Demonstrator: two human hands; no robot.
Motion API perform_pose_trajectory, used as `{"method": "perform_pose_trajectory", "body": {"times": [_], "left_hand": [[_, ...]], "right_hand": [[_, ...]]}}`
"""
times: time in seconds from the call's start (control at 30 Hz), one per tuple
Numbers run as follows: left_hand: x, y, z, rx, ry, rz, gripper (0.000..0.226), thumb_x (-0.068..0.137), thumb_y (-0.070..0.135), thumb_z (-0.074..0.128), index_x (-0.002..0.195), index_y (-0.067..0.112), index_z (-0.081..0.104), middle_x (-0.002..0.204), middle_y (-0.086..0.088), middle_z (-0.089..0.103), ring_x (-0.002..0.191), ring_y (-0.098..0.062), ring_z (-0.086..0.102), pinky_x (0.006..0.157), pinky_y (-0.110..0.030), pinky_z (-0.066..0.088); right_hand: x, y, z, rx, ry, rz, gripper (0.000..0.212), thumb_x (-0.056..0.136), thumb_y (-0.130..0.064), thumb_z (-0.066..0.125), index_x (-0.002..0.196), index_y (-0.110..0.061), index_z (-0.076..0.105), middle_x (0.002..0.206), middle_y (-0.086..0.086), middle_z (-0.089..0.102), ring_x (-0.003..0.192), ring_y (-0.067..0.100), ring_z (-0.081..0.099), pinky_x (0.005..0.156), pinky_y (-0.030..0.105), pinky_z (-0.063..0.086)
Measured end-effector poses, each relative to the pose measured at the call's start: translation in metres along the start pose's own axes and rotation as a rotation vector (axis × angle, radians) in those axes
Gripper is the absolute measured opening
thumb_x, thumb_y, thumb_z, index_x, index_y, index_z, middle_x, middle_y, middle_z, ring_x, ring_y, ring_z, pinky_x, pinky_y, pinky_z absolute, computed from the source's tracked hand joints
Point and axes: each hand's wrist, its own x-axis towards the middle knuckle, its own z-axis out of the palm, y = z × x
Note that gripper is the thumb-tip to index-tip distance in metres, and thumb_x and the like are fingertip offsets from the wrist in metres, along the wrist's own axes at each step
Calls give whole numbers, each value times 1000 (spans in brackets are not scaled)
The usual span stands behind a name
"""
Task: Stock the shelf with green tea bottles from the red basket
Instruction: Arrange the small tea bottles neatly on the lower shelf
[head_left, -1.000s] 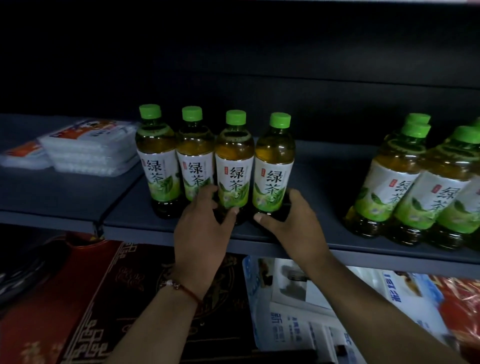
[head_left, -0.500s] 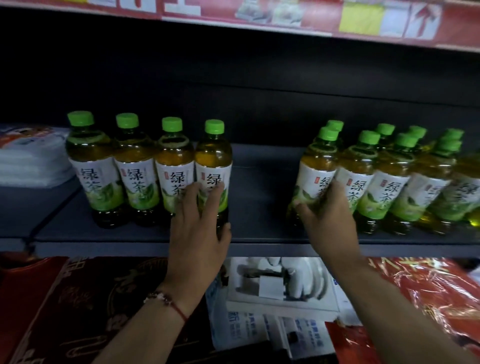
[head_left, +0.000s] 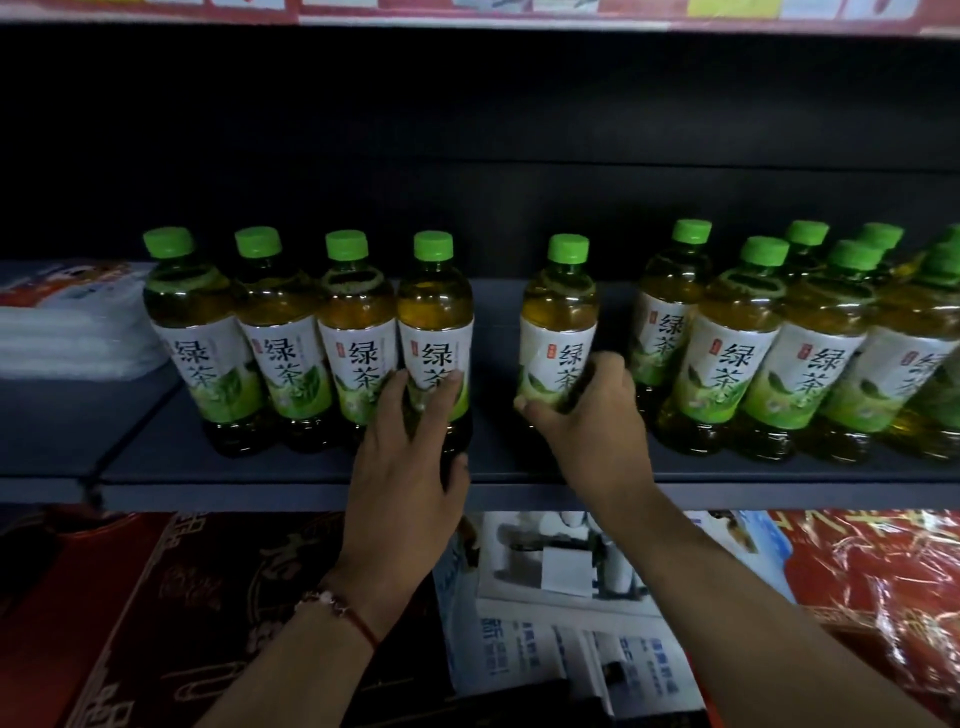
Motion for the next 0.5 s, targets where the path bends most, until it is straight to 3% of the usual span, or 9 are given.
{"method": "perform_pose_trajectory", "body": {"times": [0.07,0.33,0.5], "left_hand": [[0,1,0,-6,1,3,82,91,21,67,155,40,17,162,-7,10,150,-28,14,113,-43,31],[2,6,-1,-19,17,-13,80,87,22,70,154,33,26,160,-12,16,145,-29,23,108,-48,42],[3,14,-3,6,61,-22,78,85,21,73,152,29,33,155,-13,23,141,-31,29,108,-51,42]], "right_hand": [[-3,-3,8,36,-23,-15,62,73,-36,85,115,-17,43,119,3,50,99,15,55,83,36,52],[-11,-10,25,141,-82,-63,55,73,-35,84,104,-28,40,110,-5,59,102,13,61,81,37,56],[-12,-7,4,110,-173,-99,67,77,-46,79,129,-23,43,126,-4,50,117,10,51,92,28,47]]}}
